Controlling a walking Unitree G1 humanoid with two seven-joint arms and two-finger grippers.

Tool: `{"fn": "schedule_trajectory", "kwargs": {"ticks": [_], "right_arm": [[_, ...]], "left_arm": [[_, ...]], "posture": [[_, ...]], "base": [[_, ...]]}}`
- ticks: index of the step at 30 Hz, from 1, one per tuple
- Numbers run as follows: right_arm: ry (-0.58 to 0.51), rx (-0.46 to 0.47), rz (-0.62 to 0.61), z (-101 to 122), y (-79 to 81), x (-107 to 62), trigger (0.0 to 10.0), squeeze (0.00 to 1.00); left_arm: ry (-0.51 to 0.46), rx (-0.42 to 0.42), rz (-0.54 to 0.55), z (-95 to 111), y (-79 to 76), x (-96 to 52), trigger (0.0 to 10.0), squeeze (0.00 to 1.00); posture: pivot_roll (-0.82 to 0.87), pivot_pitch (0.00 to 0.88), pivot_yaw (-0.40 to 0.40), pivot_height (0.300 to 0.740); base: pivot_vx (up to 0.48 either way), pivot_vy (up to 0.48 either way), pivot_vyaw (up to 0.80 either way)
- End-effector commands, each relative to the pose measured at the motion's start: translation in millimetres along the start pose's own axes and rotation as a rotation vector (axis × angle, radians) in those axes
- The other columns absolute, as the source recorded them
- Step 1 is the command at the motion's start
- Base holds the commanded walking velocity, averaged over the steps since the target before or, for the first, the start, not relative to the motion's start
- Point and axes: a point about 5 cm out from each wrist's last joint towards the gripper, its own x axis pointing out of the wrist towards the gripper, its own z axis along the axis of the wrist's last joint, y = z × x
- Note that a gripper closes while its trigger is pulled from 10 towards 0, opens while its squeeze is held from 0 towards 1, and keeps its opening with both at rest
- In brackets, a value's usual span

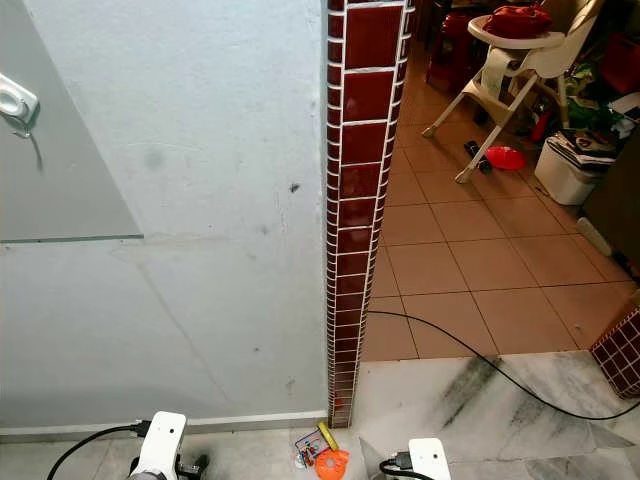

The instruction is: Hang keys on a hook

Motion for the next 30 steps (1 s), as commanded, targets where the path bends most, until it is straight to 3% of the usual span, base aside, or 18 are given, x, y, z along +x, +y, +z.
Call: {"fn": "schedule_trajectory", "kwargs": {"ticks": [1,5,26,30], "right_arm": [[0.001,-0.025,0.009,-0.7,3.9,0.0,10.0,0.0],[-0.003,-0.068,0.011,1.2,4.3,0.4,10.0,0.0],[0.006,-0.055,0.02,0.3,6.7,0.5,10.0,0.0],[0.007,-0.06,0.022,-0.2,6.6,0.4,10.0,0.0]], "left_arm": [[-0.002,-0.002,0.011,0.9,3.9,-0.2,10.0,0.0],[-0.002,-0.002,0.013,1.3,4.7,-0.1,10.0,0.0],[0.016,-0.038,0.008,-0.7,3.2,0.0,10.0,0.0],[0.016,-0.037,0.01,-0.3,3.5,0.1,10.0,0.0]], "posture": [[-0.03,0.0,0.038,0.732],[-0.03,0.0,0.04,0.732],[-0.04,0.0,0.038,0.732],[-0.04,0.0,0.037,0.732]], "base": [[0.0,0.0,0.0],[0.0,0.0,0.4],[0.0,0.0,0.8],[0.0,0.42,0.8]]}}
